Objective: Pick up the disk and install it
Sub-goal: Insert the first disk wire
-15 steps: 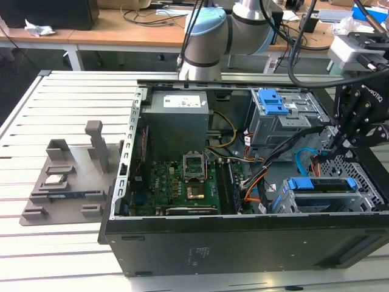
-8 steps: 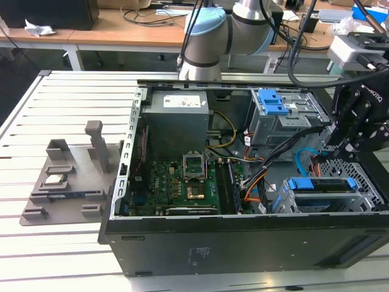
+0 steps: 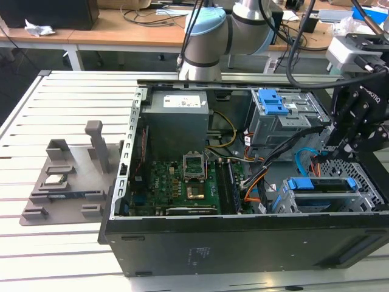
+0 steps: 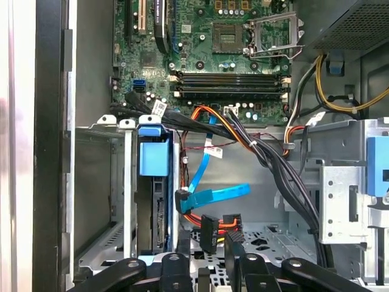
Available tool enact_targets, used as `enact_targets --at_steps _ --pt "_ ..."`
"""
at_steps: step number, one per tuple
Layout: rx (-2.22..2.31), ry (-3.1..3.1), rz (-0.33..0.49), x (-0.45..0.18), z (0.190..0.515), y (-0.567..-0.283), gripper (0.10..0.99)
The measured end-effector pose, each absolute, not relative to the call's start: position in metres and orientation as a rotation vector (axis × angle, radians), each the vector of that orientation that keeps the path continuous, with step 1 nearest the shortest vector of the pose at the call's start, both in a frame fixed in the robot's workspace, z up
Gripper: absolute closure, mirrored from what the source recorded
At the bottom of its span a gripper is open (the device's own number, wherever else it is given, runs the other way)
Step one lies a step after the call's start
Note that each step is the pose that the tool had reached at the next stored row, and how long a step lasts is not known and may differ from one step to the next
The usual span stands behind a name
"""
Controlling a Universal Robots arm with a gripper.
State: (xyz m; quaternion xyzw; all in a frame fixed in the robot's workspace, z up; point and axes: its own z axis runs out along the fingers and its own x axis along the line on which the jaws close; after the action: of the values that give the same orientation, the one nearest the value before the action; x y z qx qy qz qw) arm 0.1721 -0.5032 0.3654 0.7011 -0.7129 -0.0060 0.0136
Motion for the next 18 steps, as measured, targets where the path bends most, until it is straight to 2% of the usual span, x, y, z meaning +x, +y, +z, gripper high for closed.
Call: enact_targets --at_steps 18 --pt "2.182 -2.219 -0.015 0.1689 0.3548 -0.5032 0.725"
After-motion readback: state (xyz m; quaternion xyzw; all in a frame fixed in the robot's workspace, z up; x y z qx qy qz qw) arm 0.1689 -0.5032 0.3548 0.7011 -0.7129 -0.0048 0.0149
